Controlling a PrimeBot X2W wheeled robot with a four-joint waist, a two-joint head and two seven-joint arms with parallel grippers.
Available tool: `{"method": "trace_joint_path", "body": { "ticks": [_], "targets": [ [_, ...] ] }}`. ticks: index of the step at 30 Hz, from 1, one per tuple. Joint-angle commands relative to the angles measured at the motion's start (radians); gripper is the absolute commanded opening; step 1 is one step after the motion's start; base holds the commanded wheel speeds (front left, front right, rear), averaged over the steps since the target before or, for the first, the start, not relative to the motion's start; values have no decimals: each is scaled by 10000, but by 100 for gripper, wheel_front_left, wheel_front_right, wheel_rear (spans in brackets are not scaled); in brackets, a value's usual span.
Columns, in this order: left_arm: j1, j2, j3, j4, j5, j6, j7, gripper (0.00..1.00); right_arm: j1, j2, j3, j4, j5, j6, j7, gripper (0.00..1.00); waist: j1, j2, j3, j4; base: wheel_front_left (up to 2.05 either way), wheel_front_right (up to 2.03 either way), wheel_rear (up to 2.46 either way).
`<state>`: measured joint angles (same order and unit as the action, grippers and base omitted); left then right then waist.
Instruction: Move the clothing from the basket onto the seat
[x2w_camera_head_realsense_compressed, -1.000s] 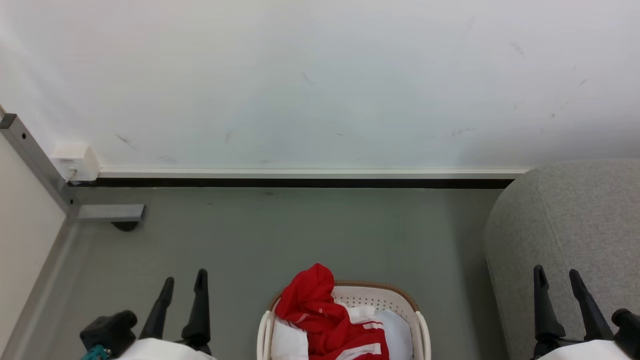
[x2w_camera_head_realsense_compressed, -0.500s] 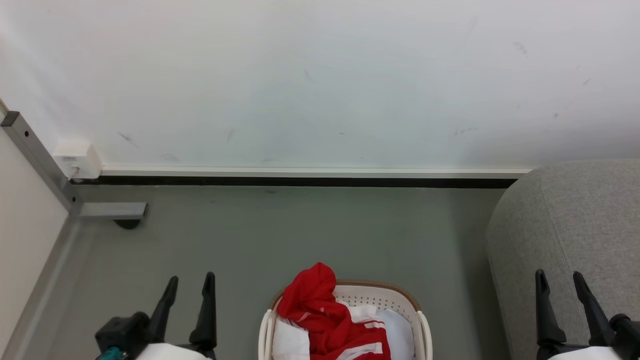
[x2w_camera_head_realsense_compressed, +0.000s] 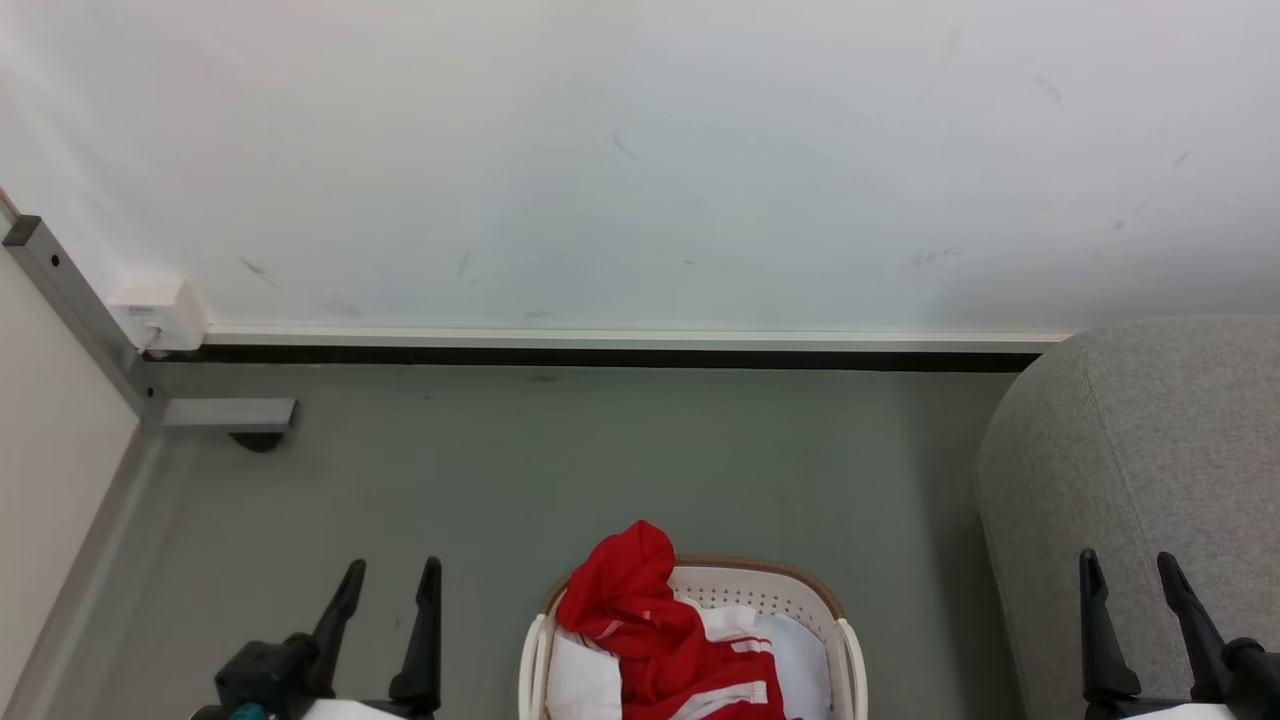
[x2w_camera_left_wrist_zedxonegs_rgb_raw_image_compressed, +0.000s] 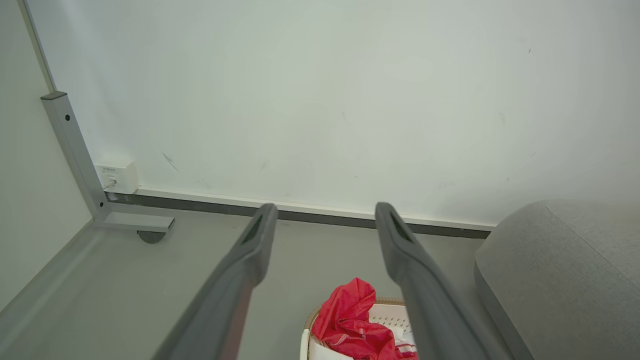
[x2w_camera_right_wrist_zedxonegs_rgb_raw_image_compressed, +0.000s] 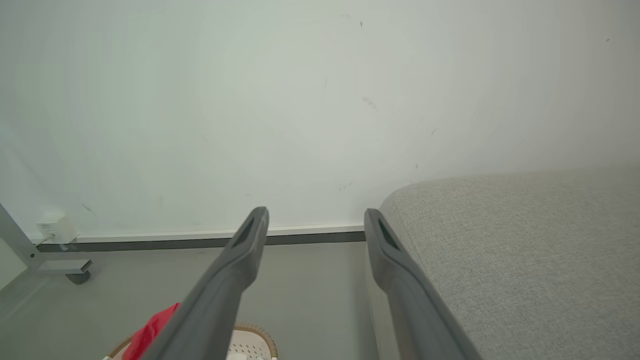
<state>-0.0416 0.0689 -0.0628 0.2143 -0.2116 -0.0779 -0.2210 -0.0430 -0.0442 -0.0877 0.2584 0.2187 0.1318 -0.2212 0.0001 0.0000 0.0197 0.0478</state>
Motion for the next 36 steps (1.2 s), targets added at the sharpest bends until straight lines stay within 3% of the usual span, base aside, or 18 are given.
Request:
{"method": "trace_joint_path", "body": {
  "ticks": [1,21,36],
  "targets": [
    [-17,14,22,-2,228,-37,-102,100,-22,-93,-58,12,-222,-17,-101,100,-1,0,8,5,0,0,0],
    [-96,-116,48,214,1438,-304,-467,100,-53,-94,-30,452,-1019,-21,-461,100,-1,0,175,46,0,0,0],
    [-87,-155,133,234,1448,-394,-440,100,-136,-88,67,513,-898,-21,-436,100,-1,0,248,-49,0,0,0]
  ]
}}
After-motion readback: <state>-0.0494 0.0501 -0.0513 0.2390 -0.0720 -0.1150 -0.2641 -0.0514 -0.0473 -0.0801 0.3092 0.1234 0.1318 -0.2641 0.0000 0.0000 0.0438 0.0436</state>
